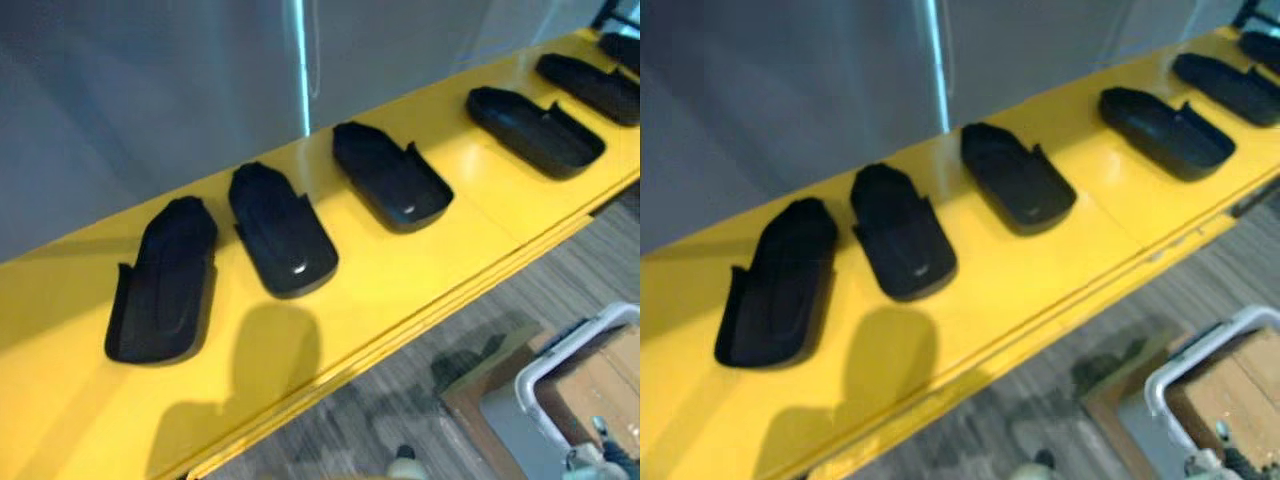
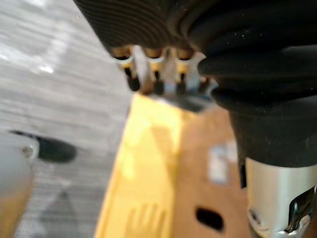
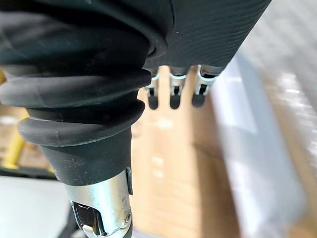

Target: Walk over and take plastic housings, then place them on the shelf

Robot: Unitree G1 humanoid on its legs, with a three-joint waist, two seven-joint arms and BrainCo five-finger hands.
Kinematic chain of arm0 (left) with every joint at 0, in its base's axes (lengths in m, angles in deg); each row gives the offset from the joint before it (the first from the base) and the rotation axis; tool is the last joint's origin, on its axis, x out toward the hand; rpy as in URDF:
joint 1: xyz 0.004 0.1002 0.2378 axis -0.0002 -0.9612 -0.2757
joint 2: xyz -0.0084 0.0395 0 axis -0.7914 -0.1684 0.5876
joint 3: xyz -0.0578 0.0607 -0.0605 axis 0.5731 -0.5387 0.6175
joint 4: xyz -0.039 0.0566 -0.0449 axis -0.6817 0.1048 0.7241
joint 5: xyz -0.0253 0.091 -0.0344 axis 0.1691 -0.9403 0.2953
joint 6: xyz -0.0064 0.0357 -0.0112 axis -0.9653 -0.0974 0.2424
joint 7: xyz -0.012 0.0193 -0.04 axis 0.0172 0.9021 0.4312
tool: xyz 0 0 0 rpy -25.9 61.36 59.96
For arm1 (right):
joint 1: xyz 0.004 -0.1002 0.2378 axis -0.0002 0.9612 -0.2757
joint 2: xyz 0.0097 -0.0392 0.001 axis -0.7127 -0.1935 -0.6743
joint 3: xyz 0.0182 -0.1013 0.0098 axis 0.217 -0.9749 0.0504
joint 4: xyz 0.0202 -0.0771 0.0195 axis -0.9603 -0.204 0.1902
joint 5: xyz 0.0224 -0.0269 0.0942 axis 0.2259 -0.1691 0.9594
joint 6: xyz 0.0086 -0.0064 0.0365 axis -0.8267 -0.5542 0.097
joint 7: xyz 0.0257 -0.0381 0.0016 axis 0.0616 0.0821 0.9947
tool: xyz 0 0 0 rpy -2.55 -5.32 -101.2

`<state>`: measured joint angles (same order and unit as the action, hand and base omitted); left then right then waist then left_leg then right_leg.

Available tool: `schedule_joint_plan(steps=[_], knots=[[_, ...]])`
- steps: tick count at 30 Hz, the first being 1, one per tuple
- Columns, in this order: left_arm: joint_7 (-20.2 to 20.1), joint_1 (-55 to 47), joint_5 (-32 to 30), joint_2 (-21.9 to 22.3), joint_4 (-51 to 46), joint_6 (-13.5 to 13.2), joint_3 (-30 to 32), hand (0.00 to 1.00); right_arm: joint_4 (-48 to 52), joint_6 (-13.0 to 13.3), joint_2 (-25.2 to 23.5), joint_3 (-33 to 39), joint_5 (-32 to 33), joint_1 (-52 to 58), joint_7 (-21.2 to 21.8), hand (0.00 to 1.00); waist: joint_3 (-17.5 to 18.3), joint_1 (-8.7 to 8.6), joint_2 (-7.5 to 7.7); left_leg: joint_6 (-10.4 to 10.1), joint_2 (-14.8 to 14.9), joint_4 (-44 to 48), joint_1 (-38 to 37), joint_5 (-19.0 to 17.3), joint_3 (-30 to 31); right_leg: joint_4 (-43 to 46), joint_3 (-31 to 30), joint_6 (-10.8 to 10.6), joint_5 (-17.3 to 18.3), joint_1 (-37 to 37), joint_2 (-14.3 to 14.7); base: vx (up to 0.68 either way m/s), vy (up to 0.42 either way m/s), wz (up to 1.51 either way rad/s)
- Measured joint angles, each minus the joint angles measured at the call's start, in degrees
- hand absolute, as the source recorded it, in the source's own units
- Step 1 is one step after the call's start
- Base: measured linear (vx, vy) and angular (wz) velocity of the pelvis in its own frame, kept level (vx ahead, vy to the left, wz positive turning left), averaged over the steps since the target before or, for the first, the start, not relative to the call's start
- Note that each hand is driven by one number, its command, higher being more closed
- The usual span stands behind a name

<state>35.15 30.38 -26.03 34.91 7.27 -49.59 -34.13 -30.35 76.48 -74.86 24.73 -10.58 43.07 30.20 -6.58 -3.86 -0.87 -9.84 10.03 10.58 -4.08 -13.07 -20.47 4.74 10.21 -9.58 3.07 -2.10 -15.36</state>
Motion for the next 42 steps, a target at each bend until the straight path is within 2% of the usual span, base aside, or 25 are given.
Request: schedule_joint_plan(steps=[1,3,4,5,6,7,8,9,10,11,12,14,15,16,17,18,20,22,28,32,36,38,39,41,42], knots=[[-0.2,0.0,0.0,0.7,1.1,0.1,-0.5,0.0,-0.7,-0.1,0.8,0.1,-0.6,0.1,-0.1,0.0,1.4,-0.24,-1.75,0.3,-0.3,-4.6,-2.0,0.1,0.8,0.1,0.0,-0.1,0.1,0.0,0.7,0.14,0.075,-0.05],[-0.2,-1.2,-0.1,1.8,1.7,0.2,-2.5,0.0,-4.4,-0.4,0.3,0.1,-0.9,0.1,0.2,0.0,1.7,0.01,-3.01,0.3,0.3,-2.5,-2.3,0.2,1.2,9.6,0.0,-0.1,0.1,3.7,0.2,0.13,0.066,-0.07],[-0.1,-1.7,0.0,1.7,2.1,0.5,-2.3,0.0,-6.0,-0.6,-1.0,0.0,-1.4,-0.1,0.8,0.0,1.2,-0.06,-4.4,0.3,2.1,-1.8,-3.0,0.2,1.3,10.8,0.0,-1.8,4.6,6.2,2.2,0.05,0.025,-0.01],[-0.1,-2.1,0.0,1.3,2.5,0.4,-2.1,0.0,-6.6,-0.6,-2.0,-0.5,-1.5,0.1,1.2,0.0,1.4,-0.05,-4.32,0.3,2.7,-1.6,-3.1,0.2,1.5,5.9,0.0,-1.3,5.2,5.5,4.0,0.1,-0.023,0.3],[-0.1,-2.3,0.0,-0.5,3.0,0.5,-1.9,0.0,-8.1,-0.6,-4.5,-1.3,-1.6,0.4,2.0,0.0,1.5,-0.32,-1.8,0.3,2.0,0.2,-2.6,0.1,2.8,-1.7,-0.7,0.9,-0.4,4.6,5.6,0.1,-0.056,0.7],[-0.3,-2.1,0.3,-0.5,3.9,0.6,-1.8,0.0,-10.2,-0.6,-4.8,-1.8,-1.8,1.4,2.7,0.0,1.1,-0.92,-2.08,-0.1,2.3,2.7,-1.5,-0.2,4.6,-0.9,-0.6,-0.6,-0.8,2.9,5.4,0.17,-0.075,0.78],[-0.3,-1.8,0.3,-0.2,3.9,0.6,-2.0,0.0,-12.4,-0.7,-5.4,-2.0,-1.8,0.9,2.9,0.0,0.9,-0.16,-1.64,0.0,2.6,7.2,0.2,-0.1,5.1,1.2,0.0,0.3,-0.2,3.1,4.6,0.15,-0.018,0.42],[-0.1,-1.1,0.2,0.3,4.4,0.7,-2.3,0.0,-14.1,-0.9,-6.6,-4.3,-1.8,-0.9,3.1,0.0,-1.8,0.5,-0.69,-0.5,3.0,14.5,3.8,-1.5,5.8,3.9,-0.2,1.1,0.6,3.4,2.6,0.12,0.009,0.08],[-0.2,-1.0,0.4,0.9,4.9,0.8,-2.5,0.0,-14.5,-1.1,-6.6,-6.4,-1.8,-2.0,3.7,0.0,-2.5,0.72,-1.45,-0.7,2.8,13.7,5.6,-3.4,6.1,5.0,-0.2,1.1,0.7,4.0,2.3,0.04,0.046,0.09],[-0.1,0.2,0.6,2.1,4.9,0.8,-3.8,0.0,-14.7,-1.4,-6.1,-9.9,-1.8,-4.0,4.3,0.0,-3.8,0.39,-3.78,-0.4,2.9,10.3,9.7,-3.2,7.1,8.7,-0.1,0.9,1.1,6.9,2.1,-0.03,0.086,0.09],[0.0,1.3,0.7,1.8,4.5,0.8,-6.4,0.0,-14.5,-1.5,-7.0,-13.1,-1.8,-6.3,5.2,0.0,-6.2,2.17,-4.13,0.6,2.9,11.3,12.1,-1.8,6.9,15.7,-1.2,-0.7,3.8,10.8,1.0,-0.04,0.095,-0.03],[0.2,2.2,2.6,1.9,0.0,0.3,-9.0,0.0,-13.3,-1.6,-9.8,-18.3,-1.8,-8.3,6.0,0.0,-9.0,3.63,-2.93,2.0,3.1,20.2,16.4,-2.6,5.8,27.7,-1.1,-1.4,5.8,17.2,-1.8,-0.11,0.064,0.1],[0.5,3.7,2.9,1.9,-2.4,0.0,-10.1,0.0,-12.5,-1.7,-11.7,-21.5,-1.8,-9.3,6.3,0.0,-11.0,3.73,-2.35,2.6,4.4,22.7,18.6,-3.0,5.8,34.8,-1.5,-0.8,7.8,22.0,-1.9,-0.14,0.017,0.44],[0.5,4.8,2.9,1.2,-3.2,-0.1,-10.7,0.0,-11.9,-1.7,-12.5,-22.9,-1.8,-9.7,6.3,0.0,-12.0,4.02,-1.71,2.6,5.0,23.8,19.9,-3.0,5.7,35.3,-1.4,0.5,9.2,23.9,-1.3,-0.11,-0.031,0.46],[0.5,6.6,2.9,0.1,-4.9,-0.7,-11.4,0.0,-11.1,-1.8,-13.4,-25.2,-1.9,-10.4,6.2,0.0,-13.7,4.43,0.05,1.7,5.4,26.1,21.7,-3.7,5.3,34.1,-0.8,1.7,7.0,26.1,-0.8,-0.15,-0.101,0.38],[1.1,10.3,2.9,0.0,-6.7,-1.5,-11.7,0.0,-9.5,-1.9,-13.3,-27.5,-1.9,-12.8,6.1,0.0,-16.2,4.53,0.71,1.3,6.9,29.2,25.3,-5.2,5.3,38.0,-0.8,2.2,8.8,29.3,-0.8,-0.2,-0.118,0.29],[2.2,14.9,2.9,0.7,-7.7,-2.2,-13.9,0.0,-6.4,-1.8,-12.6,-29.3,-2.6,-16.0,5.8,0.0,-18.6,4.74,0.76,0.9,9.2,33.3,30.6,-6.0,5.8,40.8,-1.0,2.6,9.7,34.0,0.3,-0.27,-0.11,-0.02],[2.6,18.7,2.8,1.2,-8.5,-2.6,-16.0,0.0,-4.8,-1.6,-11.4,-30.8,-3.5,-18.4,4.8,0.0,-19.5,4.95,1.11,1.0,10.1,37.2,35.2,-7.2,6.0,42.6,-1.1,2.8,13.1,37.9,0.3,-0.26,-0.089,-0.16],[5.0,23.1,2.7,2.3,-8.9,-4.3,-18.3,0.0,-4.9,-1.5,-9.5,-38.2,-3.5,-21.5,2.4,0.0,-20.3,4.91,0.55,0.7,11.5,41.9,43.2,-7.7,7.6,48.0,-1.8,3.8,13.9,46.8,0.4,-0.24,-0.061,-0.13],[6.4,23.0,4.7,3.4,-10.2,-5.2,-18.3,0.0,-5.1,-1.4,-10.0,-43.2,-3.6,-23.0,1.5,0.0,-20.4,5.26,0.19,0.5,10.6,36.0,45.3,-3.6,8.3,41.7,0.2,5.4,8.7,48.1,1.1,-0.04,-0.022,0.04],[8.1,22.2,4.9,5.6,-10.7,-5.5,-19.3,0.0,-6.1,-1.3,-11.3,-45.7,-3.6,-23.3,1.0,0.0,-20.5,6.38,0.03,0.5,7.0,23.3,41.6,5.2,9.4,35.3,4.4,6.8,5.6,43.8,0.3,0.11,-0.115,0.48],[8.7,20.4,4.3,6.0,-11.2,-5.6,-20.0,0.0,-7.2,-1.2,-11.8,-45.7,-3.5,-23.3,1.0,0.0,-20.4,6.67,-0.33,0.4,7.0,22.1,38.4,6.2,10.7,35.5,6.5,8.1,6.4,39.6,0.3,0.13,-0.133,0.4],[8.7,19.5,3.7,6.4,-11.5,-5.6,-20.3,0.0,-7.0,-0.8,-11.8,-45.7,-3.4,-22.6,1.0,0.0,-20.3,7.12,-0.43,1.5,7.3,23.0,36.4,7.0,10.8,36.6,7.0,9.1,7.0,37.0,0.5,0.08,-0.126,0.23],[8.7,17.4,1.9,6.0,-11.7,-5.6,-21.9,0.0,-6.2,0.3,-11.8,-45.5,-3.4,-20.8,1.0,0.0,-20.1,7.11,-0.51,1.3,7.0,22.7,33.4,7.8,12.6,36.3,7.1,9.5,7.3,33.6,0.1,0.04,-0.031,0.05],[8.6,16.2,1.3,5.5,-12.6,-5.7,-22.2,0.0,-6.1,1.1,-11.9,-44.9,-3.4,-19.4,1.2,0.0,-19.8,7.58,-0.91,2.3,7.9,33.0,33.5,4.1,14.3,36.2,7.1,10.1,7.8,31.5,0.5,0.03,0.031,-0.38]])
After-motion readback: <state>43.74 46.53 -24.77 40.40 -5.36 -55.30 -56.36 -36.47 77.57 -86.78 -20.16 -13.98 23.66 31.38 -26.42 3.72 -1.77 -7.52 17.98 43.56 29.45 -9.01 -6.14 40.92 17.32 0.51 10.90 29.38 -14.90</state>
